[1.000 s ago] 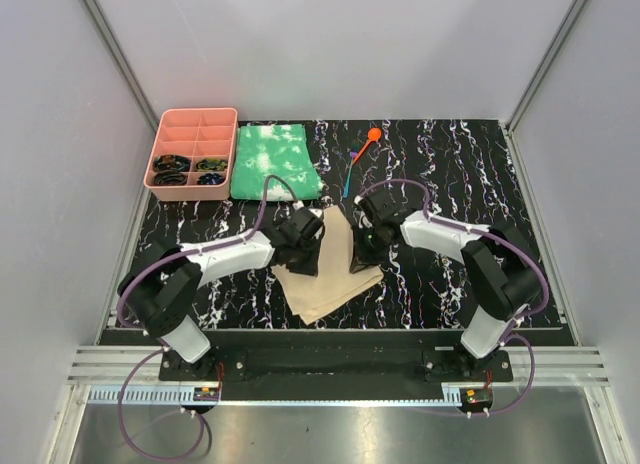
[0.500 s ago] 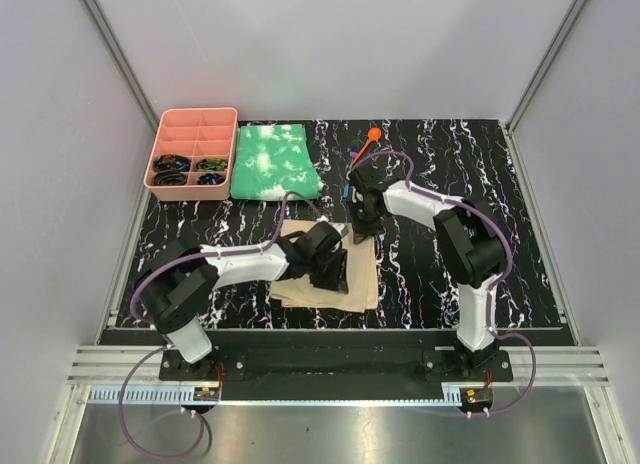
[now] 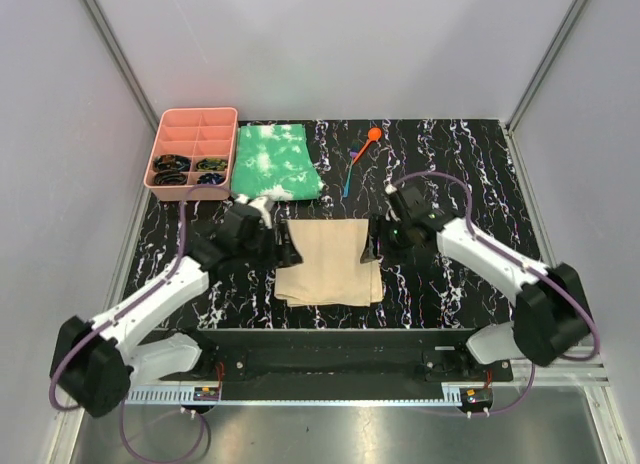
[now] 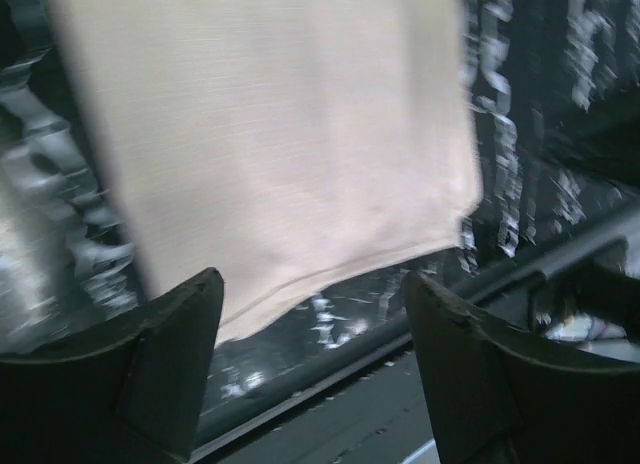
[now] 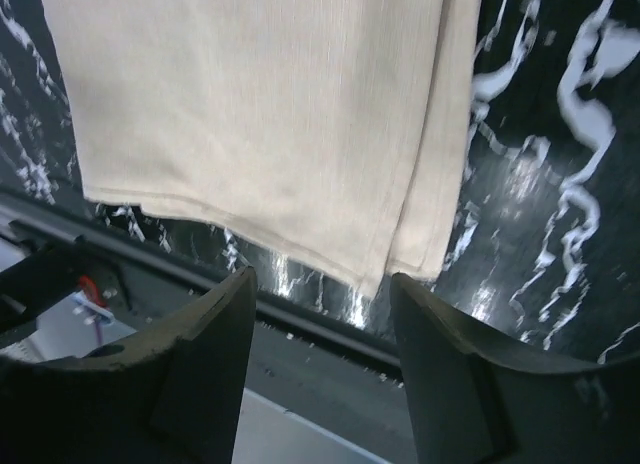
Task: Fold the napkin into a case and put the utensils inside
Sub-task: Smooth out the square-folded napkin at the center of the board.
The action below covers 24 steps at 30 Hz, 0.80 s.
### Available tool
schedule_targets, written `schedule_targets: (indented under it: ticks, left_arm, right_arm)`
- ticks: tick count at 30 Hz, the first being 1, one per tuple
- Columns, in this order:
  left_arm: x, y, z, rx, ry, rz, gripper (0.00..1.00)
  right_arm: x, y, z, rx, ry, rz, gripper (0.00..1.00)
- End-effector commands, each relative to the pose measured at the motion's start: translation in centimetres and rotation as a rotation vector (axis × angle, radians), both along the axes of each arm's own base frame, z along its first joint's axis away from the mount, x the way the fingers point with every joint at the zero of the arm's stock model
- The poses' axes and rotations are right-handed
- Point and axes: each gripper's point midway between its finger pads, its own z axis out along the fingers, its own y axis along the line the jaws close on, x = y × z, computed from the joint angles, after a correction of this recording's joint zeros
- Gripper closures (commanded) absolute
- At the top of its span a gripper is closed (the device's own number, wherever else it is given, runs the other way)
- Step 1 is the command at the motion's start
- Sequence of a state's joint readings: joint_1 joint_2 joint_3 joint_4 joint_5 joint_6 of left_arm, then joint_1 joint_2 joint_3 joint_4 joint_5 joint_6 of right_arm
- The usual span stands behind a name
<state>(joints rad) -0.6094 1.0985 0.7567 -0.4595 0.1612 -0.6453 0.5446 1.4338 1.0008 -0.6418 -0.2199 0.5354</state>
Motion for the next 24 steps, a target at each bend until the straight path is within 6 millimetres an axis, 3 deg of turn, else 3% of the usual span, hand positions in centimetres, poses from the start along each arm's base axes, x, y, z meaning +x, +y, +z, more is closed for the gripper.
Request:
schedule_targets:
  ticks: [1, 2, 7, 12, 18, 24]
  left_arm:
    - [-1.2, 3.5, -0.6, -0.022, 0.076, 0.054, 0.23]
    - [-1.5, 3.4, -0.5, -0.044, 0.093, 0.049, 0.23]
    - [-1.8, 4.7, -2.1, -0.088, 0.161, 0.124, 0.25]
    - [-2.5, 5.0, -3.2, -0.158, 0.199, 0.161, 0.31]
    - [-3.4, 4.5, -4.6, -0.234, 0.228, 0.198, 0.34]
    - [-3.5, 3.5, -5.5, -0.328, 0.232, 0.196, 0.43]
  right_arm:
    - [-4.1, 2.3, 0.4, 0.191, 0.132, -0.084, 0.37]
    - [-4.2, 2.3, 0.8, 0.208, 0.121, -0.112, 0.38]
    - [-6.2, 1.9, -2.4, 0.21, 0.199, -0.145, 0.43]
    - [-7.1, 2.0, -4.3, 0.214, 0.242, -0.152, 0.44]
    - [-7.6, 1.4, -5.0, 0.216, 0.248, -0.195, 0.43]
    - [-7.2, 2.3, -5.6, 0.264, 0.259, -0.226, 0.43]
